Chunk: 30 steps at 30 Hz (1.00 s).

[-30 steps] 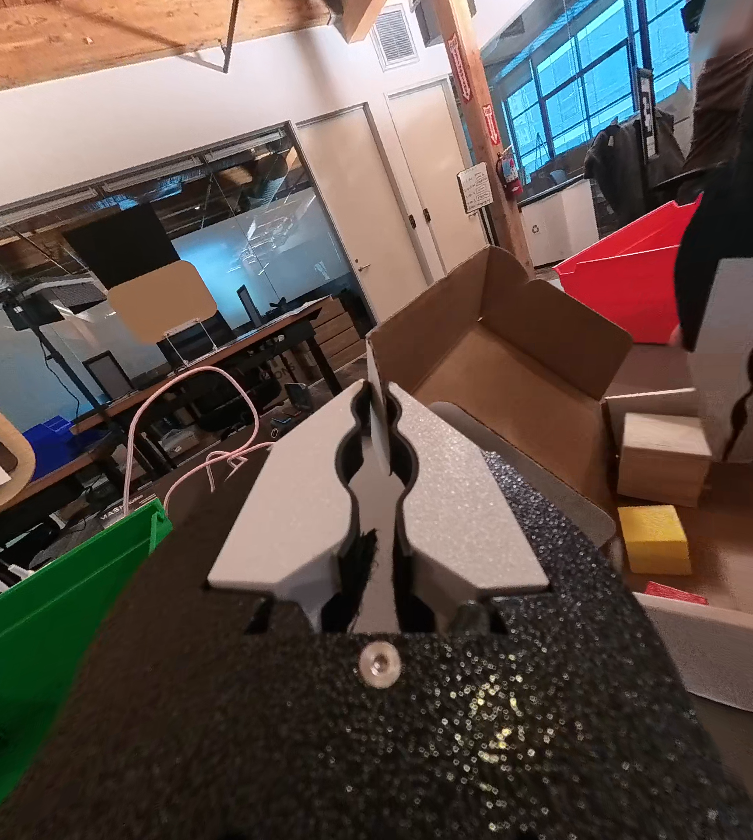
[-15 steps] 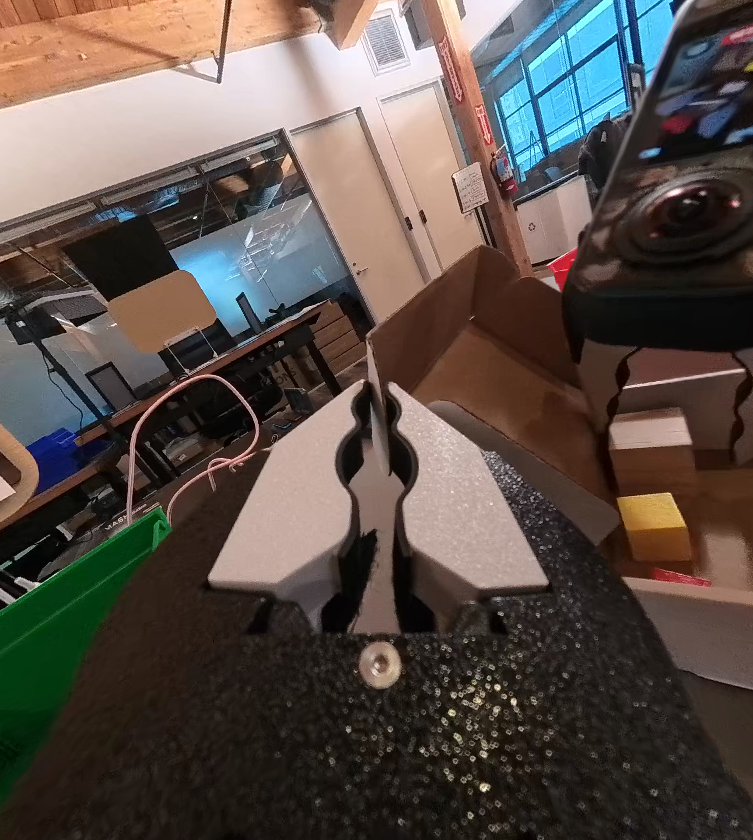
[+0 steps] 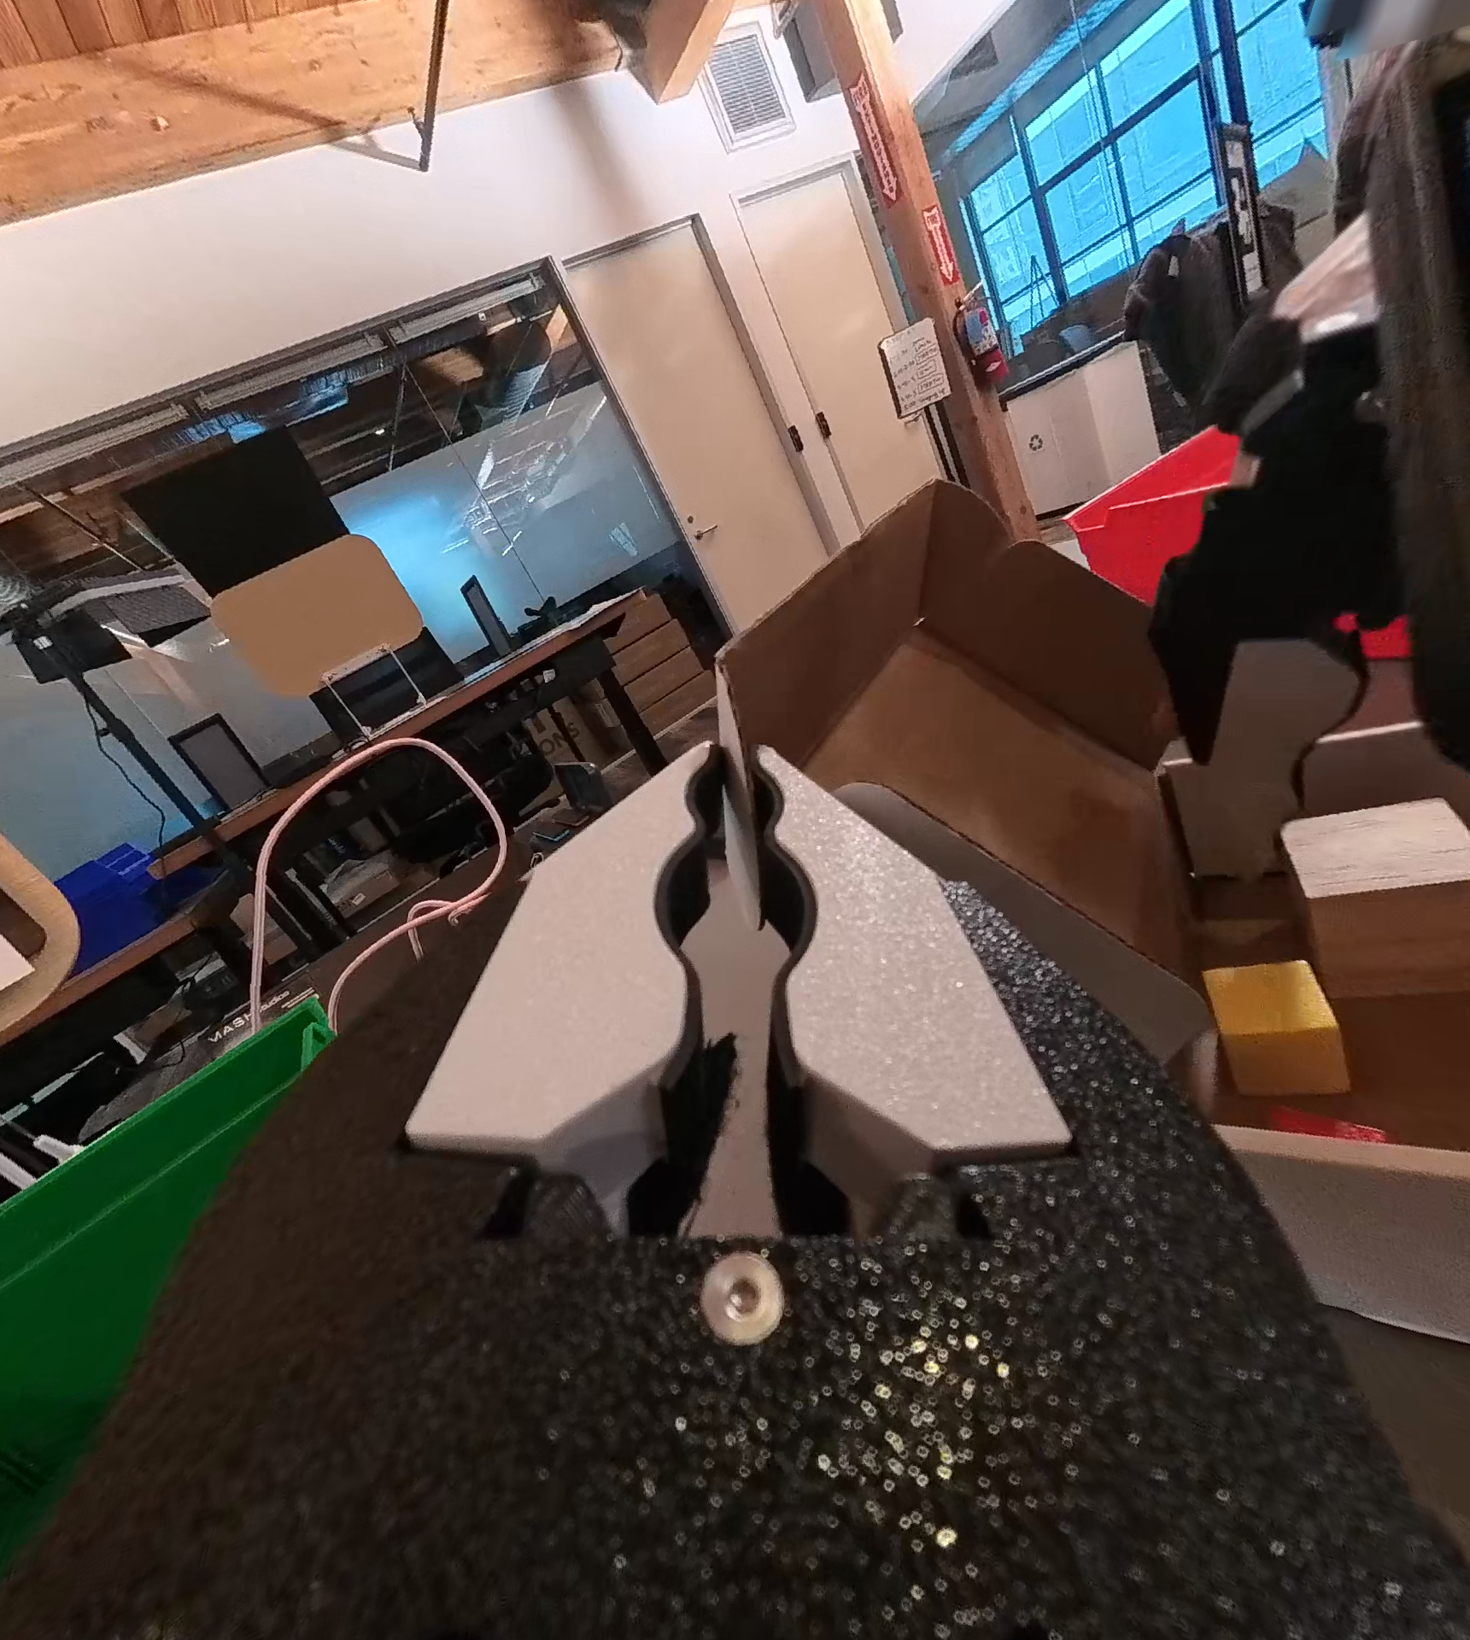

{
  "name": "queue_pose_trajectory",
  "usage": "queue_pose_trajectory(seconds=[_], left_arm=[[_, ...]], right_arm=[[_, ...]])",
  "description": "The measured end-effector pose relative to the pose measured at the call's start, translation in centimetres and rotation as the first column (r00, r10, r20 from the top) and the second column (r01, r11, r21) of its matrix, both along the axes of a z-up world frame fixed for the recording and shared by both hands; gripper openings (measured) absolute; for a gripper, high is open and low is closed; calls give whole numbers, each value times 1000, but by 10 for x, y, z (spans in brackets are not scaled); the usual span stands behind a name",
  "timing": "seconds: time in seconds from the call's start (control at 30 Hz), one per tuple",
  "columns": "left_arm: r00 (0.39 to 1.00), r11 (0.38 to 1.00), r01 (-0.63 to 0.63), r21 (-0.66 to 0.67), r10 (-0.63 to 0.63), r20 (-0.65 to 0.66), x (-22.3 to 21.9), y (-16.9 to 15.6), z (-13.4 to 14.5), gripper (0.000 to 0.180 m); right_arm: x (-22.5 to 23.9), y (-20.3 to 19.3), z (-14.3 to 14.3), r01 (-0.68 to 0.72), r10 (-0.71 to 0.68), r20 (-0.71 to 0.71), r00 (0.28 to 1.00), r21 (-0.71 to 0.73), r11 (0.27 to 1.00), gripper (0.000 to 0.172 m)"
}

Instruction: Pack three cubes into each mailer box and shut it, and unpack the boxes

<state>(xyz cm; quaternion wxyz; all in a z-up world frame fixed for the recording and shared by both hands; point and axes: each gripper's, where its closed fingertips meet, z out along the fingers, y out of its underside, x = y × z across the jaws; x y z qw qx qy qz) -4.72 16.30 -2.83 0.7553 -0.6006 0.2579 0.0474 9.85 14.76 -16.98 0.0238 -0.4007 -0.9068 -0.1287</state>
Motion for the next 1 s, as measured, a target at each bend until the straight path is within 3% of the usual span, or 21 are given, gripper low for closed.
queue_pose_trajectory(seconds=[0.07,0.2,0.33,0.47,0.57,0.67,0.77,0.9,1.0], left_arm=[[1000,1000,1,2,-1,-2,0,0,0,2],[1000,1000,0,7,0,-8,0,-1,0,2],[1000,1000,2,9,-1,-7,1,-1,0,2],[1000,1000,-2,19,2,-14,2,-2,1,2],[1000,1000,-3,17,3,-8,1,-1,1,2],[1000,1000,-3,12,3,0,0,-1,0,2],[1000,1000,-1,11,1,1,0,-1,0,2],[1000,1000,0,16,0,-7,1,-2,1,2],[1000,1000,1,20,-1,-12,2,-2,1,2]], right_arm=[[0,2,0,-24,24,13,1000,18,1000,43],[-5,-14,19,31,-34,-47,998,-64,997,42],[5,-21,70,99,-106,-177,979,-49,994,42],[56,-1,119,278,-256,-269,928,46,959,42],[122,26,133,456,-415,-262,872,122,882,42],[188,48,120,608,-577,-209,790,138,782,43],[251,72,96,661,-655,-112,747,230,714,43],[308,94,68,658,-689,-3,724,299,691,43],[321,97,47,683,-707,21,707,239,690,43]])
